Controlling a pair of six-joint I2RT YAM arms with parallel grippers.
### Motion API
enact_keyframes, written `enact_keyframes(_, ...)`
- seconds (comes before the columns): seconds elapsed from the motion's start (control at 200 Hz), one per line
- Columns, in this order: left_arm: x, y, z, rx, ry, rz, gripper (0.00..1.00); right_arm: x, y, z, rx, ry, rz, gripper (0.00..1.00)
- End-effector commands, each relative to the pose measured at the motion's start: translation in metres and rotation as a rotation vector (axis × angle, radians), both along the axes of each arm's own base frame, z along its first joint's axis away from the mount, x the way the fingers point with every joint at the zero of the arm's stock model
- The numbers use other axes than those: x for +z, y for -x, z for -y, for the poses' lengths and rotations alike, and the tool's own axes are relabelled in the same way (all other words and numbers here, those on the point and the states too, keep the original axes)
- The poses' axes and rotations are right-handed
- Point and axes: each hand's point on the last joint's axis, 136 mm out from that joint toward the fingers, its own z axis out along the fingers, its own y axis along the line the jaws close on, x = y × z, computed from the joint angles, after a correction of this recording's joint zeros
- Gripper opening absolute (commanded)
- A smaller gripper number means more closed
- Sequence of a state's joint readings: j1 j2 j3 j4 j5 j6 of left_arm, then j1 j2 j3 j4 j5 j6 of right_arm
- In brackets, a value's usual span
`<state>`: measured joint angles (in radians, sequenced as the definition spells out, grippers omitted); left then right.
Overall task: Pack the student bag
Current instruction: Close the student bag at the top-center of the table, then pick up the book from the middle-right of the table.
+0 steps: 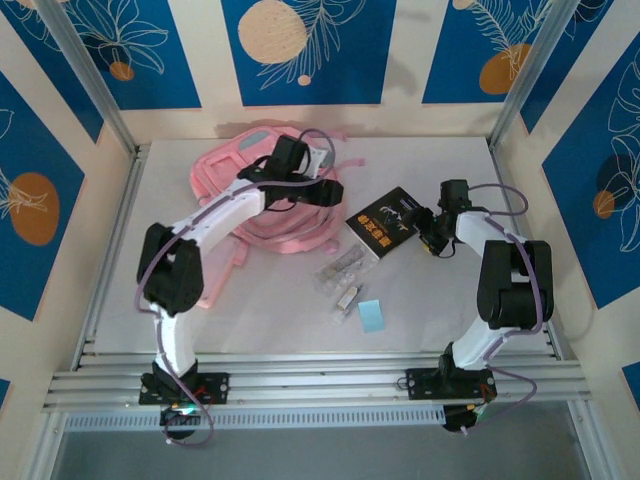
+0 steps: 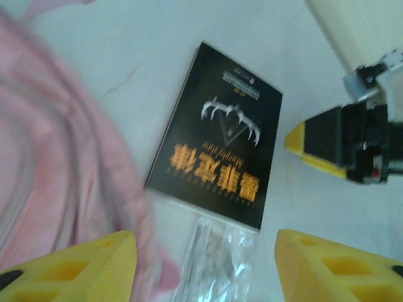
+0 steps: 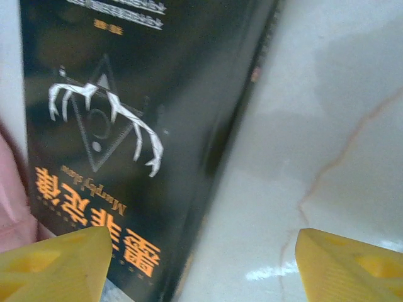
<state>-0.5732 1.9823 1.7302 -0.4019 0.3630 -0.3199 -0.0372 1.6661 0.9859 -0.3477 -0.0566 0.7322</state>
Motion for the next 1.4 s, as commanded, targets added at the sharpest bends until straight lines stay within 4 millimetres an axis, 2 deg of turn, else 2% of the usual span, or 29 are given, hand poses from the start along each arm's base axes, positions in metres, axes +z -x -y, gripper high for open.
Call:
enact_keyframes(0.0, -0.022, -0.019, 0.031, -0.019, 0.053, -0.021, 0.57, 0.001, -0.008, -0.01, 0.001, -0.078, 0.048, 0.73)
enact_keyframes(0.195, -0.071, -0.03, 0.075, -0.049, 0.048, -0.051, 0.56, -0.008, -0.01, -0.016, 0.006, -0.109, 0.055, 0.68)
enact_keyframes(0.33, -0.096, -0.038, 0.086, -0.048, 0.006, -0.03, 0.58, -0.011, -0.009, -0.02, 0.013, -0.131, 0.064, 0.68)
enact_keyframes(0.475, -0.125, -0.039, 0.092, -0.062, -0.067, -0.055, 0.58, -0.017, -0.008, -0.027, 0.016, -0.151, 0.061, 0.67)
enact_keyframes(0.635, -0.171, -0.016, 0.091, -0.088, -0.196, -0.141, 0.56, -0.026, -0.013, -0.041, 0.02, -0.2, 0.069, 0.64)
enact_keyframes(0.785, -0.202, 0.008, 0.086, -0.11, -0.272, -0.227, 0.51, -0.024, -0.016, -0.045, 0.004, -0.229, 0.099, 0.63)
enact_keyframes(0.9, -0.213, 0.018, 0.08, -0.117, -0.304, -0.272, 0.43, -0.006, -0.02, -0.051, 0.02, -0.289, 0.17, 0.61)
enact_keyframes(1.03, -0.219, 0.024, 0.076, -0.122, -0.321, -0.292, 0.41, 0.025, -0.024, -0.057, 0.041, -0.337, 0.269, 0.58)
enact_keyframes(1.135, -0.218, 0.024, 0.074, -0.117, -0.327, -0.293, 0.41, 0.042, -0.022, -0.058, 0.044, -0.333, 0.315, 0.57)
enact_keyframes(1.25, -0.216, 0.021, 0.074, -0.109, -0.325, -0.286, 0.41, 0.044, -0.017, -0.061, 0.051, -0.327, 0.332, 0.55)
enact_keyframes(1.395, -0.214, 0.022, 0.074, -0.109, -0.328, -0.285, 0.41, 0.032, -0.015, -0.065, 0.052, -0.325, 0.31, 0.53)
